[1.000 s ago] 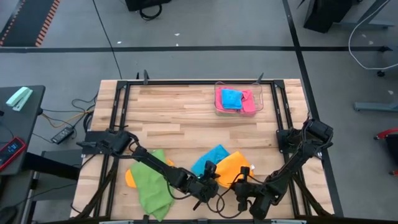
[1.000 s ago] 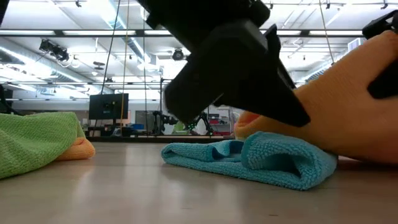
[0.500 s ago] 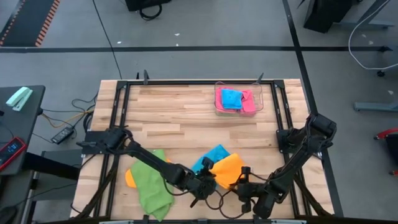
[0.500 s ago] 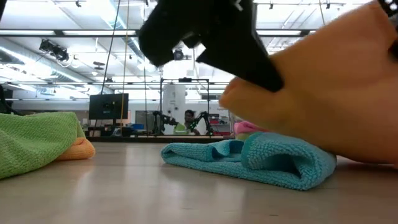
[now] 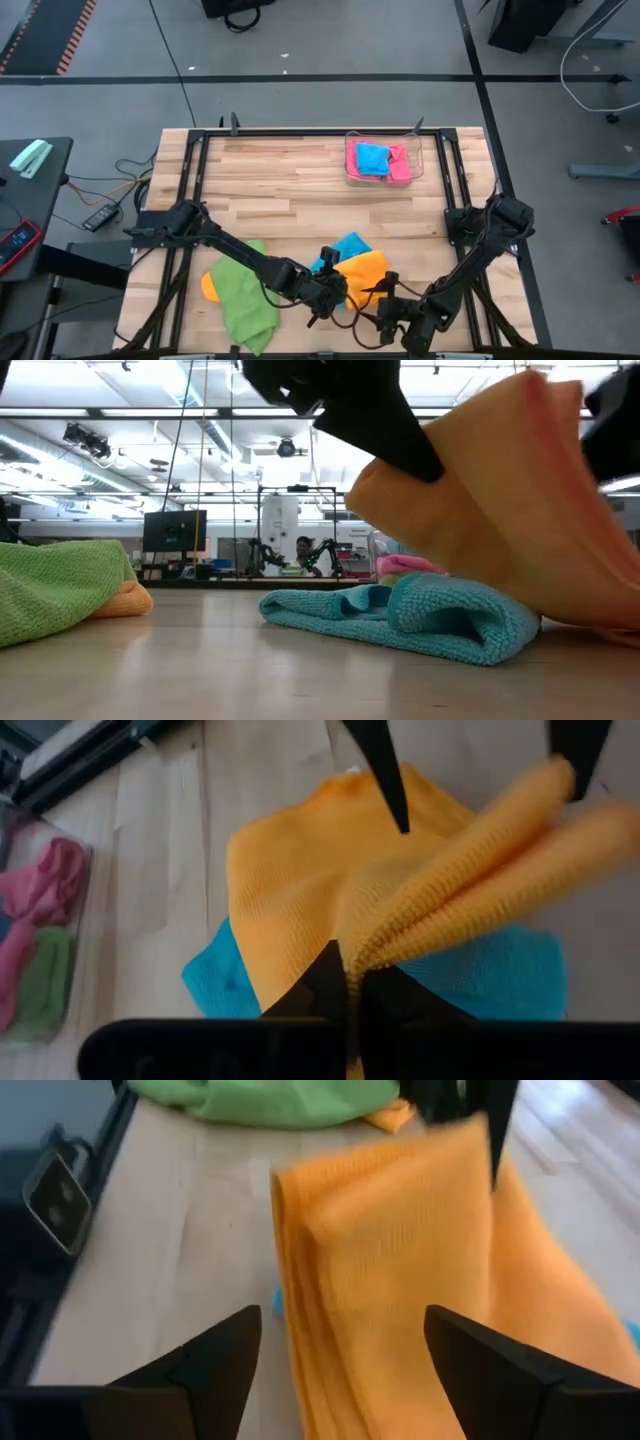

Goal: Fold microfiber towels
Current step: Fold the right yellow towel

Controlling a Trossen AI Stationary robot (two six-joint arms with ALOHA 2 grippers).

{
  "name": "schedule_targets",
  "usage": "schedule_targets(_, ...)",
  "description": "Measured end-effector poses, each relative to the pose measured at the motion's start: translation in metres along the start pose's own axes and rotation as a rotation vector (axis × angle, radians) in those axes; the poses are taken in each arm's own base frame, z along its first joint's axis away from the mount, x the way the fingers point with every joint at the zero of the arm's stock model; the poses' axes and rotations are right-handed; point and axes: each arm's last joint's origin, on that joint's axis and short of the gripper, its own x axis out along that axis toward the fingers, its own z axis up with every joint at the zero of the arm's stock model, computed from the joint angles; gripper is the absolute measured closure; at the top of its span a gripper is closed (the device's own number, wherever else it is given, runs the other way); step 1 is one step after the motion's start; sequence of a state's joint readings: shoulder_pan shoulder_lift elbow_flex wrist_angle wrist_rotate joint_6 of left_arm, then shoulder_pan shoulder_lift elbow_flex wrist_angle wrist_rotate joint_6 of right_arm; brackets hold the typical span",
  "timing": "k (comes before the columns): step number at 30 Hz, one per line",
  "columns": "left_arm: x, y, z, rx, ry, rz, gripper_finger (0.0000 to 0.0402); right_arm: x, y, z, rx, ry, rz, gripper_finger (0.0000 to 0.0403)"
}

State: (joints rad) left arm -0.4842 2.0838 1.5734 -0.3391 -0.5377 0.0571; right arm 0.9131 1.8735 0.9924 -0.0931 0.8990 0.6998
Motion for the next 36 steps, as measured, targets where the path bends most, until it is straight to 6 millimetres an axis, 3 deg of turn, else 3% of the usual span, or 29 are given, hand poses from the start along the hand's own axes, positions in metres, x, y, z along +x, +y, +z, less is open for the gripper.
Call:
schedule_targets(4,-0.001,-0.001,-0.003,-0.009,0.024,-0.005,0.0382,0.01,0.006,-0.011,-0.032,-0.015,-0.047,0.0112)
schedule_targets(16,-0.011,0.01,0.003,-0.158,0.005,0.009,0.0383,0.033,0.032,-0.009,-0.244,0.014,-0.177,0.0114)
schedule_targets(27,-0.012,0.01,0.002,-0.222,0.013,0.012,0.0376,0.047,0.01,-0.029,-0.178,0.166,-0.308,0.0118)
schedule_targets(31,-0.012,0.009,0.001,-0.216,0.023,0.011,0.039,0.044,0.005,-0.032,-0.179,0.213,-0.337,0.0157)
schedule_targets(36,-0.013,0.007,-0.002,-0.188,0.056,0.008,0.0384,0.035,0.004,-0.034,-0.226,0.272,-0.323,0.0255)
